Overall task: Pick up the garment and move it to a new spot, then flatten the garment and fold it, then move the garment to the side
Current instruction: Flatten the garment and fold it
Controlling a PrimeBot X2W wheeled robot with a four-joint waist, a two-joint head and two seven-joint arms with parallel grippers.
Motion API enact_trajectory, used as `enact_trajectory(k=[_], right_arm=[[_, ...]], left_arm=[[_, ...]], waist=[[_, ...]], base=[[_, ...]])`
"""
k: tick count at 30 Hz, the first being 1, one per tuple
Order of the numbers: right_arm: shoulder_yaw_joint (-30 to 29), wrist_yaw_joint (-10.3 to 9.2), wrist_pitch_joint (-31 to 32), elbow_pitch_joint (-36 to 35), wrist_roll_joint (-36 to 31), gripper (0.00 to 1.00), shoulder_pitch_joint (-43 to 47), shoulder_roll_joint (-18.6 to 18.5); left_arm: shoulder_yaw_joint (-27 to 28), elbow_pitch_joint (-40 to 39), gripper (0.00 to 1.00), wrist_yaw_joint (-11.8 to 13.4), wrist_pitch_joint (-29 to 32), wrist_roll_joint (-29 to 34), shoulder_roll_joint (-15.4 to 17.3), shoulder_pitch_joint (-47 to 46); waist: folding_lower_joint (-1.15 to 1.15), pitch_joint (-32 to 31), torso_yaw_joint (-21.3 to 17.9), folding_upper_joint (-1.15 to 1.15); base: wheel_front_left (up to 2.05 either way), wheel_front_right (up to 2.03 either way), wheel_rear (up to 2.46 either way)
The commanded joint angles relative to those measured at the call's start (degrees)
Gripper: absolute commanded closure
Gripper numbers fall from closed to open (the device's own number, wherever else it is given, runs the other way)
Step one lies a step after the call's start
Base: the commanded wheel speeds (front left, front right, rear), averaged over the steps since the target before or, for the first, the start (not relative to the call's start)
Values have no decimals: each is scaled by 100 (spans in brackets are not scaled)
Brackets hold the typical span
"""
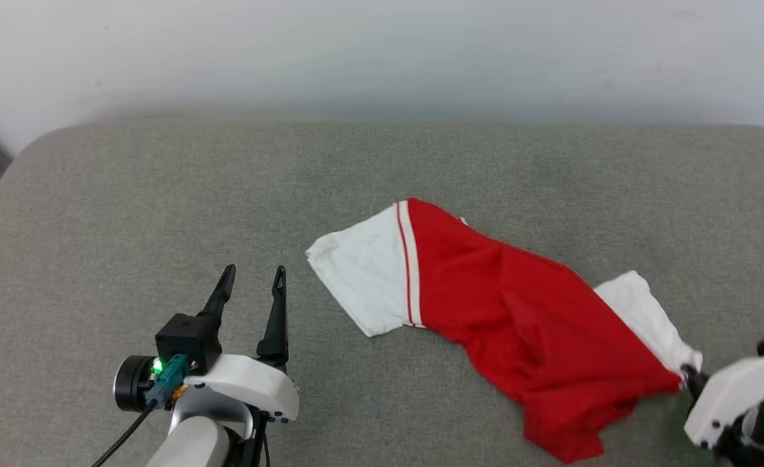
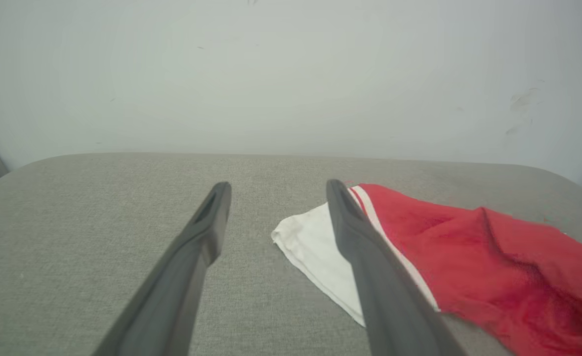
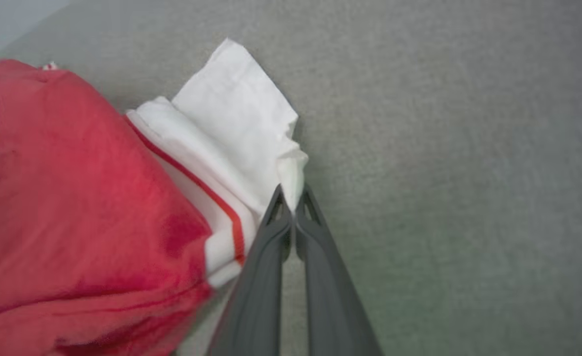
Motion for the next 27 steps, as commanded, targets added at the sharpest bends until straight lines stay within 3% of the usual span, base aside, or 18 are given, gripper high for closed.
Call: enact_trajectory(k=[1, 2, 3, 4, 11, 17, 27], right_arm=[[-211, -2, -68, 116, -73, 100, 244, 138], [-344, -1, -121, 204, -173, 85, 394, 195], [-447, -2, -178, 283, -236, 53, 501, 250], [-514, -2, -234, 349, -219, 0, 561, 326], [-577, -1, -1622, 17, -294, 0, 606, 513], [-243, -1, -2615, -746, -601, 0, 684, 341], [723, -2, -2633, -2484, -1260, 0, 1534, 515]], left_arm=[[19, -21, 0, 22, 24, -36, 29, 95], [25, -31, 0, 37, 34, -47, 40, 113], [36, -44, 0, 54, 48, -55, 54, 126], [44, -57, 0, 63, 59, -66, 60, 146], [111, -117, 0, 168, 101, -137, 140, 367], [143, -196, 0, 260, 175, -182, 257, 597], [217, -518, 0, 476, 386, -197, 499, 950]], waist=[[0, -40, -48, 0], [0, -53, -63, 0], [0, -60, -77, 0], [0, -61, -87, 0], [0, -210, -140, 0], [0, -473, -134, 0], [0, -702, -307, 0]], base=[[0, 0, 0], [0, 0, 0], [0, 0, 0], [0, 0, 0], [0, 0, 0], [0, 0, 0], [0, 0, 0]])
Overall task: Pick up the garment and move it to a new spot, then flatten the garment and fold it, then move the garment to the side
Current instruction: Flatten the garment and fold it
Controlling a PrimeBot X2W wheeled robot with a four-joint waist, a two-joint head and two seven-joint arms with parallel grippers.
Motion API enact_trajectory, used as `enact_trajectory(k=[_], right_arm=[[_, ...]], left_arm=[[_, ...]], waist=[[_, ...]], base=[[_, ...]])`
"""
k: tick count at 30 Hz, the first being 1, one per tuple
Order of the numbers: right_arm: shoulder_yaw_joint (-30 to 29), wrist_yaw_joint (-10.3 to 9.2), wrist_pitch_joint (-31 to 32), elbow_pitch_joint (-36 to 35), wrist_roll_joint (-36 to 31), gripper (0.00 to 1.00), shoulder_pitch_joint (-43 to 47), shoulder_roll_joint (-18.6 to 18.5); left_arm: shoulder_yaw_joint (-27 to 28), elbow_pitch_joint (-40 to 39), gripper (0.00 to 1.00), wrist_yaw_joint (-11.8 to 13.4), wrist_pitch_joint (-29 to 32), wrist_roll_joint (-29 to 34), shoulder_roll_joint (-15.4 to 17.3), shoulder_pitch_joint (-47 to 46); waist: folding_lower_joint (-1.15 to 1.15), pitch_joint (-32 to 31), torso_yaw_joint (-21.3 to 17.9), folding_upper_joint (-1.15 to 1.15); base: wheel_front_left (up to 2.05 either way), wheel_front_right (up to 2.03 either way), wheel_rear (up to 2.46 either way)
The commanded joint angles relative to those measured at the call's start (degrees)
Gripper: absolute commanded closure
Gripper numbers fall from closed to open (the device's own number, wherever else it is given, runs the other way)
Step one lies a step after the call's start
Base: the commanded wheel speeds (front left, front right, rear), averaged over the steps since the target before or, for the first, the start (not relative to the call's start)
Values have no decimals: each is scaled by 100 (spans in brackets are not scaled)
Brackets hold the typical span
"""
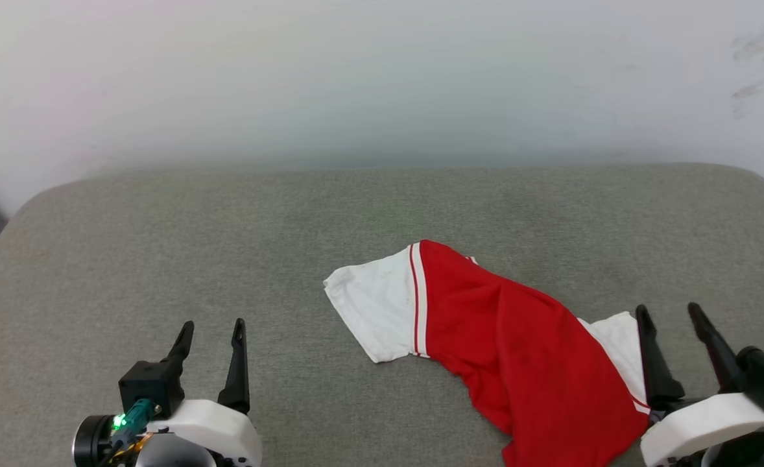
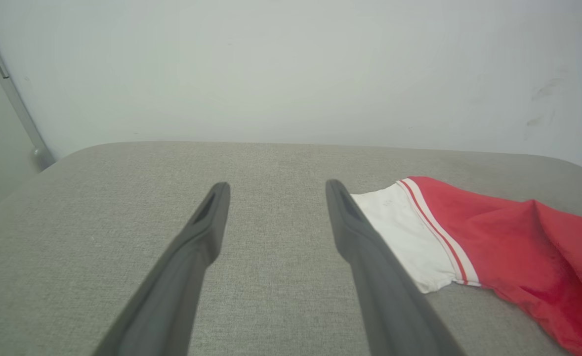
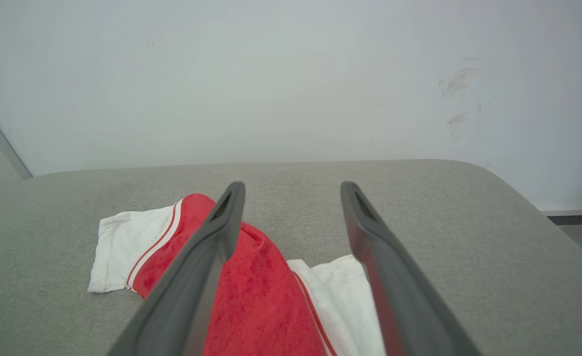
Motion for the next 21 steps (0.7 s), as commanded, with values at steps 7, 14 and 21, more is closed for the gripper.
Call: enact_trajectory(k=[7, 14, 21], right_arm=[[371, -2, 207, -598, 46, 0, 258, 111], [415, -2, 360, -836, 84, 0, 118, 155], [477, -2, 284, -977, 153, 0, -204, 167]], left_arm=[[10, -137, 0, 70, 334, -103, 105, 9], [-256, 68, 0, -443, 1329, -257, 190, -1195], [-527, 936, 0, -1150, 3111, -575, 433, -2794]], waist=[[0, -29, -362, 0], [0, 250, -549, 0], [0, 949, -824, 0]], base=[[0, 0, 0], [0, 0, 0], [0, 0, 0]])
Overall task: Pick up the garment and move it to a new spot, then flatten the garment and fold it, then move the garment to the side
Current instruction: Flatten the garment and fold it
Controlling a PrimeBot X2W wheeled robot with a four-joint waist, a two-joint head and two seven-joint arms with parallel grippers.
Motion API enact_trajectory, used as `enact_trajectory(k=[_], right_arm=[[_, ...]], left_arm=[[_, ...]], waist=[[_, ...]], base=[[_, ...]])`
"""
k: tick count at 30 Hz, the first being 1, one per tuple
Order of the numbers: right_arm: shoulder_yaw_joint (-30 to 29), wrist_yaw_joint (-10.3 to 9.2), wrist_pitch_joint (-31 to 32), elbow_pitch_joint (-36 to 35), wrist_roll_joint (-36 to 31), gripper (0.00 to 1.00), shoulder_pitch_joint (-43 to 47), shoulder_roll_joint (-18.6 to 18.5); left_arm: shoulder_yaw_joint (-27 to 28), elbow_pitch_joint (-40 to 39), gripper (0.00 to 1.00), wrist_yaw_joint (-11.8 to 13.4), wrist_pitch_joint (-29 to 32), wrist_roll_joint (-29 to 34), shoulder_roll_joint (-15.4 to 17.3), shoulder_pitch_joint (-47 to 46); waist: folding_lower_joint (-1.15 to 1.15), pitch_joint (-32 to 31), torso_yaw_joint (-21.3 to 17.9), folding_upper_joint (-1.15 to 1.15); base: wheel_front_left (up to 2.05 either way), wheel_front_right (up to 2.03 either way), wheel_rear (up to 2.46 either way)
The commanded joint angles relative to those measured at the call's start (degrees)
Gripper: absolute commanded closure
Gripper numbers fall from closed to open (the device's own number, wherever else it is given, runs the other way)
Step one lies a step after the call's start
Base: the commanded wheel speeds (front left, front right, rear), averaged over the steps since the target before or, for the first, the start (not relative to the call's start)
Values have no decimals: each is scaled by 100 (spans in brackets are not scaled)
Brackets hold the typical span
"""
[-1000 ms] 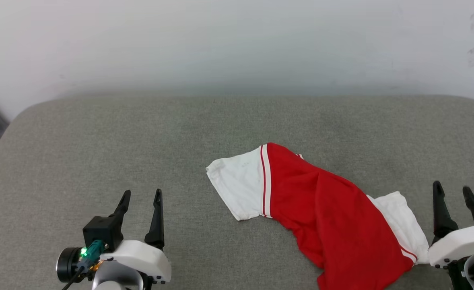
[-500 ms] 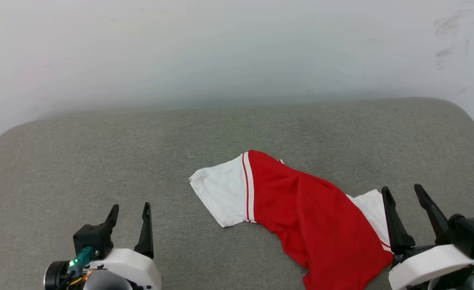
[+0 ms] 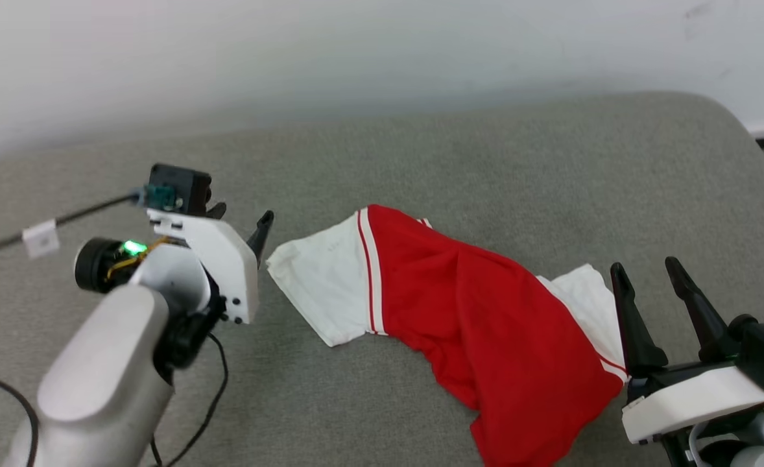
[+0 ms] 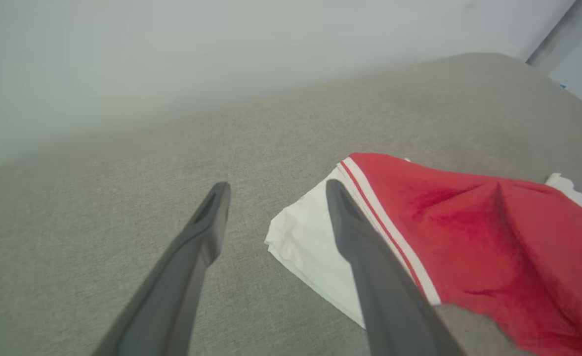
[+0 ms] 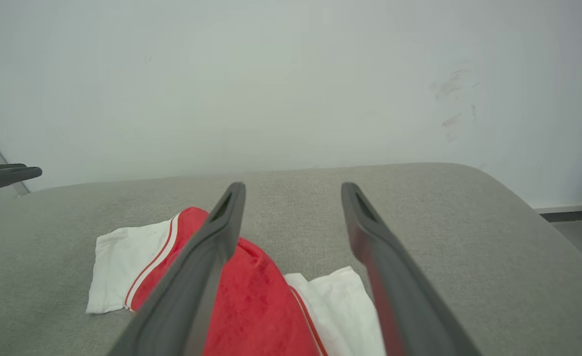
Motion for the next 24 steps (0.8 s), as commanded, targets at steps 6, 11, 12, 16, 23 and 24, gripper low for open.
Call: enact_trajectory(k=[6, 11, 12, 16, 23, 24], right_arm=[[57, -2, -147, 107, 90, 0, -247, 36], [127, -2, -301, 298, 176, 0, -421, 41], [143, -2, -343, 326, 199, 0, -447, 42], [171, -2, -462, 474, 231, 0, -567, 43], [120, -2, -546, 667, 270, 0, -678, 44], [103, -2, -539, 686, 275, 0, -687, 44]], left_arm=[[-217, 830, 0, -465, 1392, -327, 205, -780], [-304, 1427, 0, -734, 2160, -590, 269, -1124], [-317, 1544, 0, -785, 2237, -602, 288, -1176], [-382, 1924, 0, -921, 2442, -725, 218, -1301], [-647, 2664, 100, -997, 3126, -998, -199, -1077], [-669, 2717, 100, -1004, 3103, -1001, -232, -1064]], waist=[[0, 679, -380, 0], [0, 1008, -559, 0], [0, 1066, -590, 0], [0, 1258, -684, 0], [0, 1330, -699, 0], [0, 1317, -690, 0]], base=[[0, 0, 0], [0, 0, 0], [0, 0, 0], [0, 0, 0], [0, 0, 0], [0, 0, 0]])
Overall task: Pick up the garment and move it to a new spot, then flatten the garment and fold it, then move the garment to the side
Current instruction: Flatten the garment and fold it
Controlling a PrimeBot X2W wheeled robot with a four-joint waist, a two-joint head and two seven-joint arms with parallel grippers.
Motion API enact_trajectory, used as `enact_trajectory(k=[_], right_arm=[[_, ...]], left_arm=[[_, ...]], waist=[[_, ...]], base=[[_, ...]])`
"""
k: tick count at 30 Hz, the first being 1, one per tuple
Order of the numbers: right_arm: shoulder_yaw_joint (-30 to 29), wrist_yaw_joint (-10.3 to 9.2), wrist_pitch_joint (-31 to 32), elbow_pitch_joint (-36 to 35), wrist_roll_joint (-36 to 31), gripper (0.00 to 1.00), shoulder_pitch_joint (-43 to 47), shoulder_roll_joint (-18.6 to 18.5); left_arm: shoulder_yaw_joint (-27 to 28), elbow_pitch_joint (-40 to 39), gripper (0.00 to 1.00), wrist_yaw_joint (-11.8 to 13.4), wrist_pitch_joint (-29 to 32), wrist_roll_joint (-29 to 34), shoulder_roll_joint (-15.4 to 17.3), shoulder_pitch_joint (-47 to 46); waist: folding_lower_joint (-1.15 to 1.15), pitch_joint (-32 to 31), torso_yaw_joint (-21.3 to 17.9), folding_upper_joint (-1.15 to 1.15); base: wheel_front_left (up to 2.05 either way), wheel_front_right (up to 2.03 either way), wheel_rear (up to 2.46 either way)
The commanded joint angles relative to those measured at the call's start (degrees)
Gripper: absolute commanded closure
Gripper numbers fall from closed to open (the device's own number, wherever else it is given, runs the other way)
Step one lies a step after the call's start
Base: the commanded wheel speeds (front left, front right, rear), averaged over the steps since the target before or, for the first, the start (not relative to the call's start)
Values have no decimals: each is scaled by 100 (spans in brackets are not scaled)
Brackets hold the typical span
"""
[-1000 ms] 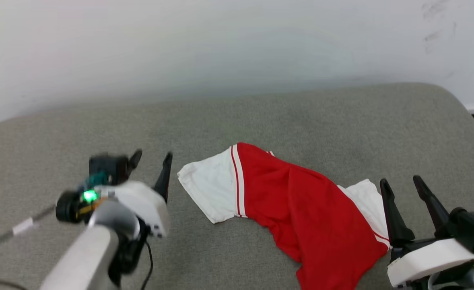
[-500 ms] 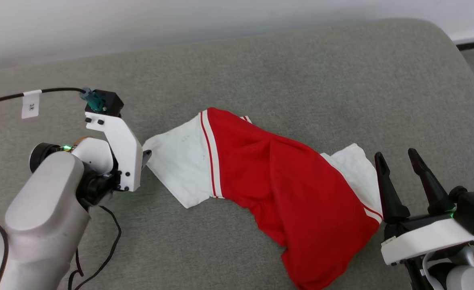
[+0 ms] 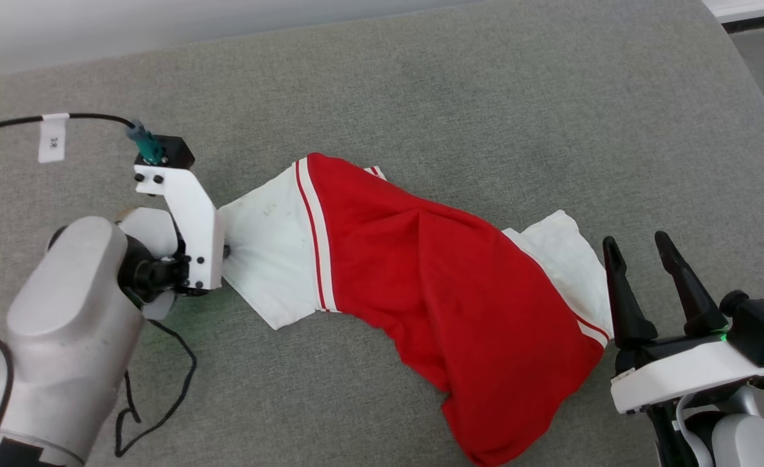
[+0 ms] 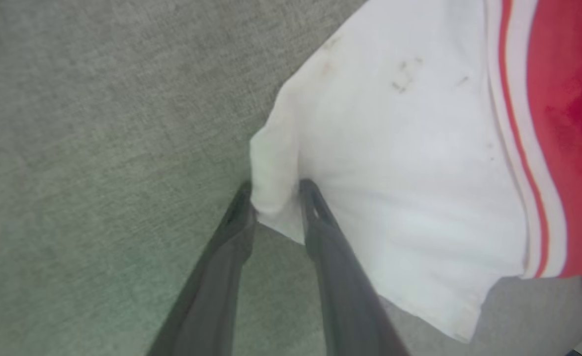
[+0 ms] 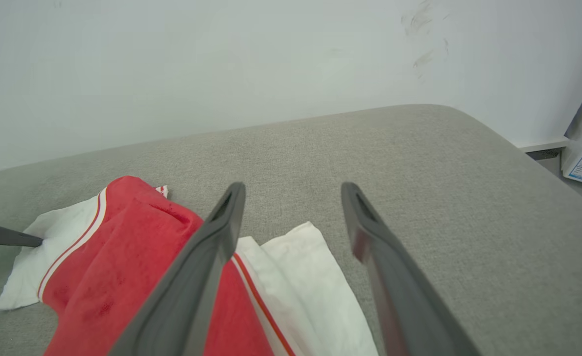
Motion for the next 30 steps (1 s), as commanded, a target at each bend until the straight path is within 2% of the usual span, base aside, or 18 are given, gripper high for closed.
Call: enact_trajectory(k=[1, 8, 14, 20, 25, 30], right_arm=[[-29, -2, 12, 28, 70, 0, -100, 22], [-368, -2, 435, 324, 364, 0, -128, 15], [-860, -1, 1386, 1025, 762, 0, -404, -270], [-918, -2, 2609, 2085, 1102, 0, -1046, -856], [-583, -2, 3419, 2720, 1202, 0, -1617, -1210], [-147, -1, 3937, 3192, 1280, 0, -2172, -1405]], left_arm=[[-227, 287, 100, -51, 6, -46, -286, 520], [75, 256, 100, 195, -1432, 175, -323, 394], [260, -117, 100, 327, -2148, 156, -417, 535], [183, -918, 100, 463, -2358, 276, -415, 698], [102, -1597, 100, 604, -2342, 375, -385, 832], [60, -2104, 100, 717, -2275, 434, -317, 886]], waist=[[0, -33, 19, 0], [0, -366, 232, 0], [0, -629, 508, 0], [0, -562, 851, 0], [0, -368, 1125, 0], [0, -130, 1329, 0]], base=[[0, 0, 0], [0, 0, 0], [0, 0, 0], [0, 0, 0], [0, 0, 0], [0, 0, 0]])
